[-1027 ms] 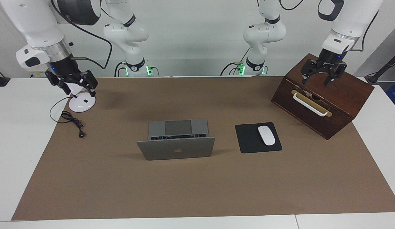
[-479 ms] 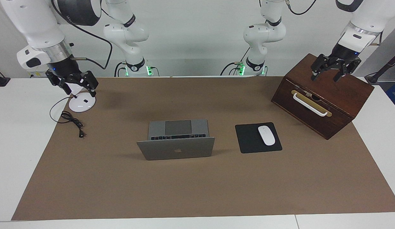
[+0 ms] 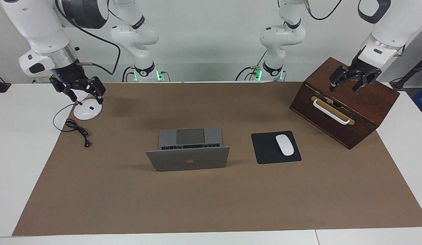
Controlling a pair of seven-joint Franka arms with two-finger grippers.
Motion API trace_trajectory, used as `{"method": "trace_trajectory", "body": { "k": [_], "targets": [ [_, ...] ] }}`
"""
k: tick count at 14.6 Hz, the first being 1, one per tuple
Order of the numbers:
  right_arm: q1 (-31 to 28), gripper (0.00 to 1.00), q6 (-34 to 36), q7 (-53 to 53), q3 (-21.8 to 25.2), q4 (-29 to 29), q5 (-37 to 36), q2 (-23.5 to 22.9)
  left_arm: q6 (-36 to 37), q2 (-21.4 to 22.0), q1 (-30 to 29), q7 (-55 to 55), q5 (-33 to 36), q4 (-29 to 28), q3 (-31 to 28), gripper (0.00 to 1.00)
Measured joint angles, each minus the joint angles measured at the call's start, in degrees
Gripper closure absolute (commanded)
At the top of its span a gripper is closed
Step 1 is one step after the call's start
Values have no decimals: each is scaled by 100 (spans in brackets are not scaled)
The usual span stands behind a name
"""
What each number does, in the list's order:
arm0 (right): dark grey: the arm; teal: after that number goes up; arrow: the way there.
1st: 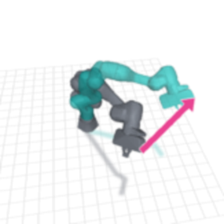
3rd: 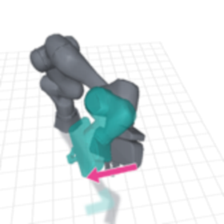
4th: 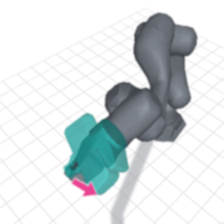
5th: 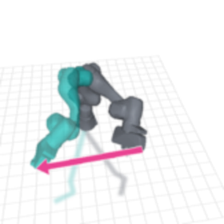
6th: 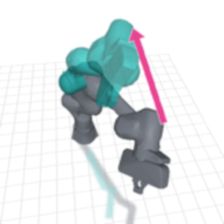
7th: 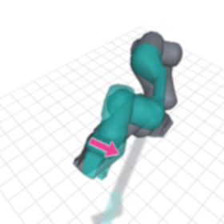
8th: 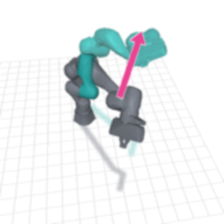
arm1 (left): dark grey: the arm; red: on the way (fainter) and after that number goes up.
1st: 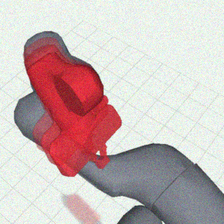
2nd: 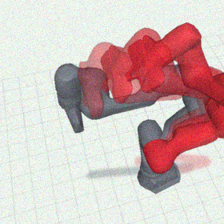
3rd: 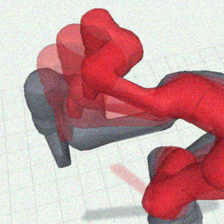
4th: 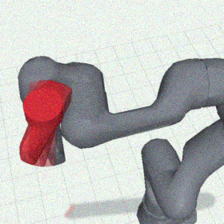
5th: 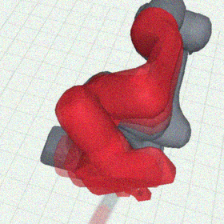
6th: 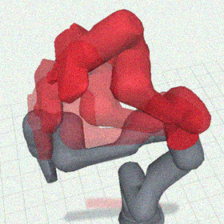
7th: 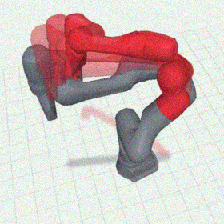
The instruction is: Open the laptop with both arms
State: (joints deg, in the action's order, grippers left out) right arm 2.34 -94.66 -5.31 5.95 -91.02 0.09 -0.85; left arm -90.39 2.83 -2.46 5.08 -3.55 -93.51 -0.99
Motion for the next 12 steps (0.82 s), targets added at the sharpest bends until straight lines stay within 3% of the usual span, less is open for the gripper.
{"method": "trace_trajectory", "body": {
  "k": [12],
  "targets": [
    [-42,0,0,0,4,-39,0,19,-30,4,-4,-55,18,36,-7,0]
  ]
}}
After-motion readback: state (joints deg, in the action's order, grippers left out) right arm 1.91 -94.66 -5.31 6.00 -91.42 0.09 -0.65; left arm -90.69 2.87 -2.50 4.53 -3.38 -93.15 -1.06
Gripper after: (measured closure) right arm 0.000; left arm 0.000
